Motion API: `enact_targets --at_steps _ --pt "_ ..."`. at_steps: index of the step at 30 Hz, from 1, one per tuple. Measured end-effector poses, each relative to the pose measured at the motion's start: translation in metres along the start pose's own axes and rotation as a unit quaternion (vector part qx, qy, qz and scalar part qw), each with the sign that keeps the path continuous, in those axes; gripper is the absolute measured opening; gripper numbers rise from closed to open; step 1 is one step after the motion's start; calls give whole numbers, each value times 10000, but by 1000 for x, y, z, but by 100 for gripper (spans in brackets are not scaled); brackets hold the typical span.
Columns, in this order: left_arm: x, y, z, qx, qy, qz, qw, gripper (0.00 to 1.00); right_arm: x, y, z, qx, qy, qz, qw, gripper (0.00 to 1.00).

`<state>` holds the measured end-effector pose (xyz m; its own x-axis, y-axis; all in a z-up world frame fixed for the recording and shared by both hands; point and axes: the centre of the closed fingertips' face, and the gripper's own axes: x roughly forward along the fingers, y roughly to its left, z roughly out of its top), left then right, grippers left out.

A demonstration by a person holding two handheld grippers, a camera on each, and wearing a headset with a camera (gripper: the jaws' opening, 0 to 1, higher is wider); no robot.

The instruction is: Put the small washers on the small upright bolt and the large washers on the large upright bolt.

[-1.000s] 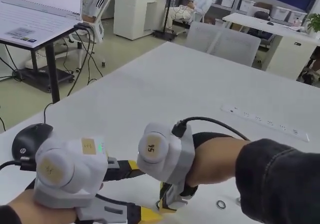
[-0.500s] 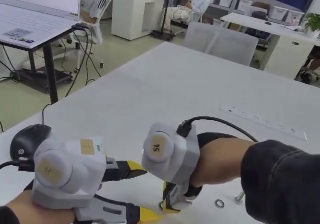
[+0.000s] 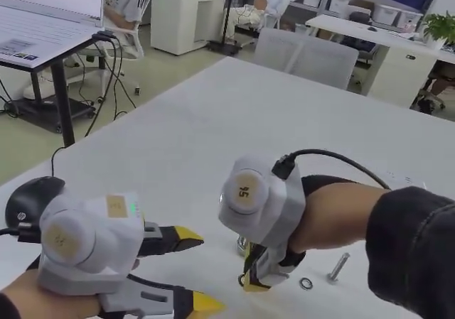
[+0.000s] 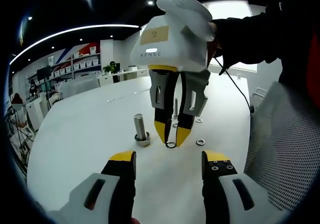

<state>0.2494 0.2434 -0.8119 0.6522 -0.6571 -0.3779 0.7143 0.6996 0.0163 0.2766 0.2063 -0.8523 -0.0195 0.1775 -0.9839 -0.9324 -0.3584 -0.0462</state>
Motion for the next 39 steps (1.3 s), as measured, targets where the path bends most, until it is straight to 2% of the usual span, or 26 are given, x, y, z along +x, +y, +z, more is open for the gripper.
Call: enact_targets --at_steps 19,33,39 --pt "3 -7 -2 45 83 -192 9998 53 -36 -6 -23 401 -185 -275 9986 14" --pt "6 -11 -1 68 158 -340 9993 55 -65 -16 -53 704 -258 -497 9959 14" --pt "8 -11 -3 67 204 -377 9991 55 -76 -20 -68 790 -208 -591 9949 14"
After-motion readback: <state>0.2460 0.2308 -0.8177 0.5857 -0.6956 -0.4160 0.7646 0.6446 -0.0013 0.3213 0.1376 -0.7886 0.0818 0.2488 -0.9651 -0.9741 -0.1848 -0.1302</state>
